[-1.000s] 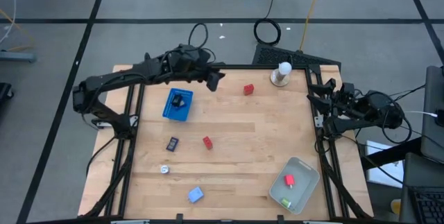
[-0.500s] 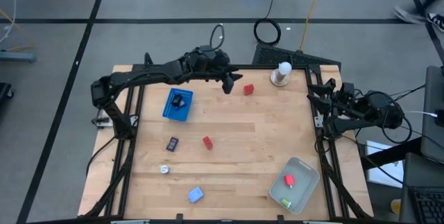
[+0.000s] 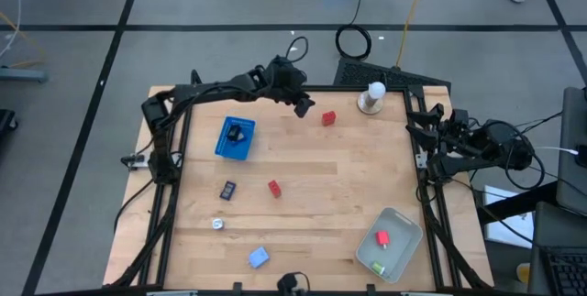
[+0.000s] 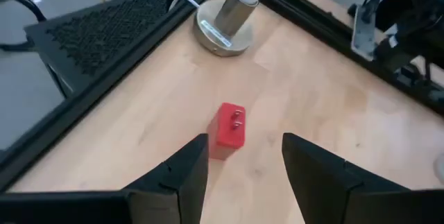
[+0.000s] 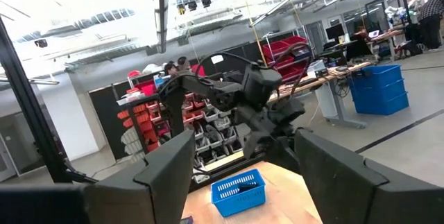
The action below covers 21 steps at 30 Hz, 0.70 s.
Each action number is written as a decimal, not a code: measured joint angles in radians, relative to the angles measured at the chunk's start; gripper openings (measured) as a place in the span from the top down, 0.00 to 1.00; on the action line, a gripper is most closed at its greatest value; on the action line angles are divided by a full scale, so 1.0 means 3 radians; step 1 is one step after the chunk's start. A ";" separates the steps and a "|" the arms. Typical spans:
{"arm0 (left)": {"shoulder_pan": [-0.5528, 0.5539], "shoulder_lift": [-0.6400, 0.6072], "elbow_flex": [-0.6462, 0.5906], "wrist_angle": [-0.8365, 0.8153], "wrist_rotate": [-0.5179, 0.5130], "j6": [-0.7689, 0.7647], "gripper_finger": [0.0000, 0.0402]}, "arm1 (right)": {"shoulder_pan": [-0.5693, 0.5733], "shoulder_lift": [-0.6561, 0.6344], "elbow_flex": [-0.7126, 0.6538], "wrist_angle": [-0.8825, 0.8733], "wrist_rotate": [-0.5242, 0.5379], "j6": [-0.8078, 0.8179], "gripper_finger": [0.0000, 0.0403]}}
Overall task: Pick & Place Office items
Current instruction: Put the top red charger adapter into the white bin
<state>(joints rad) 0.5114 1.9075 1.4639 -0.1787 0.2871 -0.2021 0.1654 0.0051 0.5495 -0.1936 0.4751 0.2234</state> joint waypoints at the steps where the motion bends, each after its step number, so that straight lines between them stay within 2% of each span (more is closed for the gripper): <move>1: 0.0011 0.0003 0.0000 -0.0002 0.0002 0.0042 0.52 | 0.0000 0.0000 0.0000 0.0000 0.0000 0.0000 0.40; 8: 0.0020 0.0003 0.0000 0.0050 -0.0088 0.0545 0.37 | 0.0000 0.0000 0.0000 0.0000 0.0000 0.0000 0.40; 13: 0.0022 0.0068 -0.0003 -0.0063 -0.0189 0.0578 0.28 | 0.0000 0.0000 0.0001 0.0000 0.0001 0.0000 0.40; 17: -0.0005 0.0110 0.0000 -0.0108 -0.0329 0.0664 0.25 | 0.0000 0.0000 0.0000 0.0000 0.0001 0.0000 0.40; 21: -0.0064 0.0206 -0.0001 -0.0223 -0.0409 0.0836 0.26 | 0.0000 0.0000 0.0000 0.0000 0.0010 0.0000 0.40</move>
<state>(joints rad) 0.4923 1.9694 1.4635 -0.2456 0.1644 0.0486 0.1654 0.0051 0.5495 -0.1936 0.4780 0.2234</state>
